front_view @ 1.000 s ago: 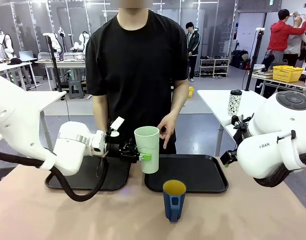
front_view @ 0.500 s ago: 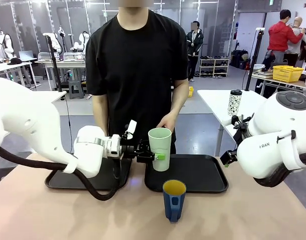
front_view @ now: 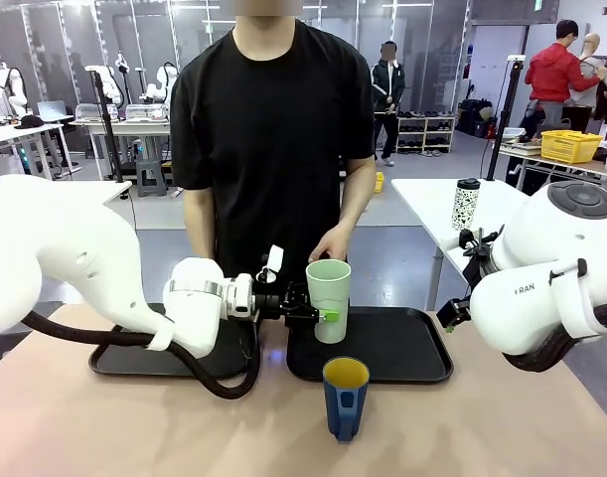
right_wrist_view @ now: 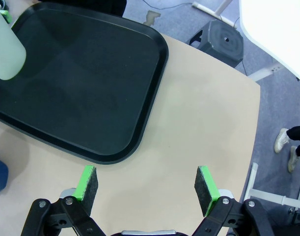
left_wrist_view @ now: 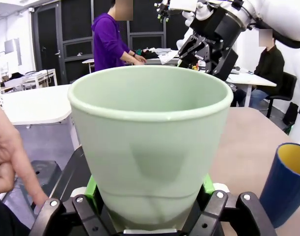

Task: Sort and store the cups by type.
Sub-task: Place the picked Reusable plastic cup into the Flat Tray indicated by the person.

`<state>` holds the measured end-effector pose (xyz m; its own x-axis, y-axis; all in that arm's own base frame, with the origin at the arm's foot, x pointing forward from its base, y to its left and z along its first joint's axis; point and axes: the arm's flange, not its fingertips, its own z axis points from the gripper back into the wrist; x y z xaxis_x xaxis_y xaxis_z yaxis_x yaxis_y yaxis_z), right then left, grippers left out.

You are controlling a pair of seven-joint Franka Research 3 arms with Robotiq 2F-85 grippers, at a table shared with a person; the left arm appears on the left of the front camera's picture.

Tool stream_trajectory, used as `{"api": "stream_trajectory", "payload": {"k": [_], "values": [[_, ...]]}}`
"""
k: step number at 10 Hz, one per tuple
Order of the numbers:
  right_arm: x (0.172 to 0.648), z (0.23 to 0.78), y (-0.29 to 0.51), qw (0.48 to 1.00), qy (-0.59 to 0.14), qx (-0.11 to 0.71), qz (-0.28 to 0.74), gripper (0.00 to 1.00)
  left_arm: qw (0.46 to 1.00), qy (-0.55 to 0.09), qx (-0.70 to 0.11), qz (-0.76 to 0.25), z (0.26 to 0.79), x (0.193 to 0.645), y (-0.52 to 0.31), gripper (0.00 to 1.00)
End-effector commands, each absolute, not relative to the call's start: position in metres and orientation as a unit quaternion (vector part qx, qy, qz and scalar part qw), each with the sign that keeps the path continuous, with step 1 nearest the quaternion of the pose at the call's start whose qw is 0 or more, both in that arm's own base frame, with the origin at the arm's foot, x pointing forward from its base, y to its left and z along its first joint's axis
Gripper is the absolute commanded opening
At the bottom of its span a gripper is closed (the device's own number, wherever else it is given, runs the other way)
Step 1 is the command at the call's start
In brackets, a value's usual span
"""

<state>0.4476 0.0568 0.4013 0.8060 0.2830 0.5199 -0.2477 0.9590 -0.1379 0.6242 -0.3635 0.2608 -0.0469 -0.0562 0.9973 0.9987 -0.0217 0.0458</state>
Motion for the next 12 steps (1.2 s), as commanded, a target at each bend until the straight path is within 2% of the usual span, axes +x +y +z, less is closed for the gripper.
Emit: {"api": "stream_trajectory", "payload": {"k": [1,12], "values": [[0.446,0.400,0.057,0.949,-0.278,-0.034,0.143,1.00,0.507,-0.489,-0.474,-0.529,0.255,0.632,-0.379,0.85],[0.446,0.400,0.057,0.949,-0.278,-0.034,0.143,1.00,0.515,-0.443,-0.485,-0.550,0.223,0.646,-0.390,0.85]]}}
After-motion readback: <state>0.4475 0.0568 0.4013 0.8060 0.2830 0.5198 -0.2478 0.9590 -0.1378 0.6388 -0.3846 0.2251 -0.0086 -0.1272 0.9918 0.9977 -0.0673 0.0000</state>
